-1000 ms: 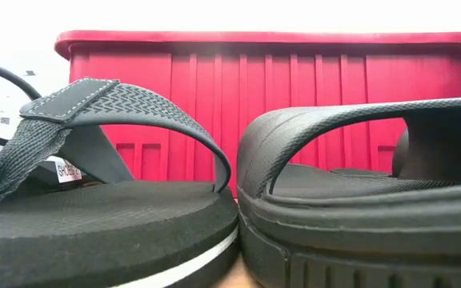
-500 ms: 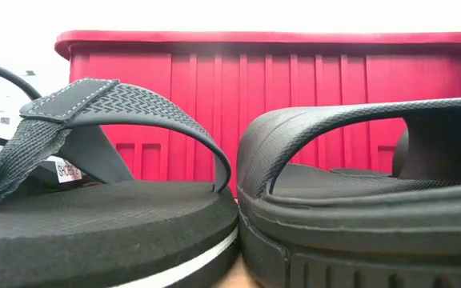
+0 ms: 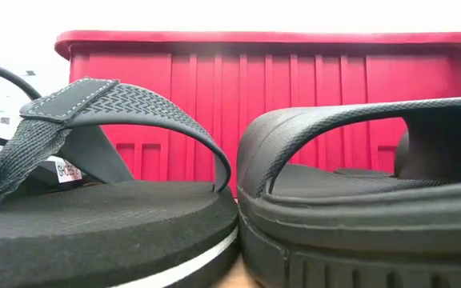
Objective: Pick and place slides into bin
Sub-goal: Put the black slide into the red bin
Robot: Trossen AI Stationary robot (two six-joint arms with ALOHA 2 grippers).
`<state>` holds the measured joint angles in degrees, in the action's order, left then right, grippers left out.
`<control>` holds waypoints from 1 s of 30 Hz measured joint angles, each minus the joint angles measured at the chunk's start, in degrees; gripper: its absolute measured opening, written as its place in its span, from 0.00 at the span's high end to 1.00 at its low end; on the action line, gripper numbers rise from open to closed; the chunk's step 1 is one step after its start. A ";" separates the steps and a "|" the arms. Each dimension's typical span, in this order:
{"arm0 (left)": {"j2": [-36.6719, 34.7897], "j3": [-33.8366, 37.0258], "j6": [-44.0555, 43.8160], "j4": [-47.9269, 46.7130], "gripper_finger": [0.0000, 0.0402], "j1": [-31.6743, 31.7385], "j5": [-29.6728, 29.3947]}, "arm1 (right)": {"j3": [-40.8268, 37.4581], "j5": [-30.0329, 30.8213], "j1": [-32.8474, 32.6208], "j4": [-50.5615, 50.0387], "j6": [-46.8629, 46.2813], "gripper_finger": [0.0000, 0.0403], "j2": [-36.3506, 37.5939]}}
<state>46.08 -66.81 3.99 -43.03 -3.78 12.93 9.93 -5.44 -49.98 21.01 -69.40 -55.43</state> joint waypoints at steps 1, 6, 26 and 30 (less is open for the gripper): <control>0.00 0.00 0.00 -0.01 0.94 -0.01 0.00 | 0.00 -0.65 0.00 0.31 0.02 0.69 -0.86; -0.02 0.00 0.02 0.00 0.94 0.01 0.00 | 0.09 -3.57 0.02 2.33 0.41 0.73 -3.80; -0.01 0.00 0.24 0.00 0.94 0.00 0.00 | 3.81 -5.30 -0.44 8.13 -4.05 0.99 -0.31; -0.01 0.00 0.24 0.00 0.94 -0.01 0.00 | 8.80 -5.39 -1.40 5.34 -3.60 0.99 1.74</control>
<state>46.07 -66.81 4.23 -43.03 -3.79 12.93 18.74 -10.83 -51.37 26.35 -72.99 -53.69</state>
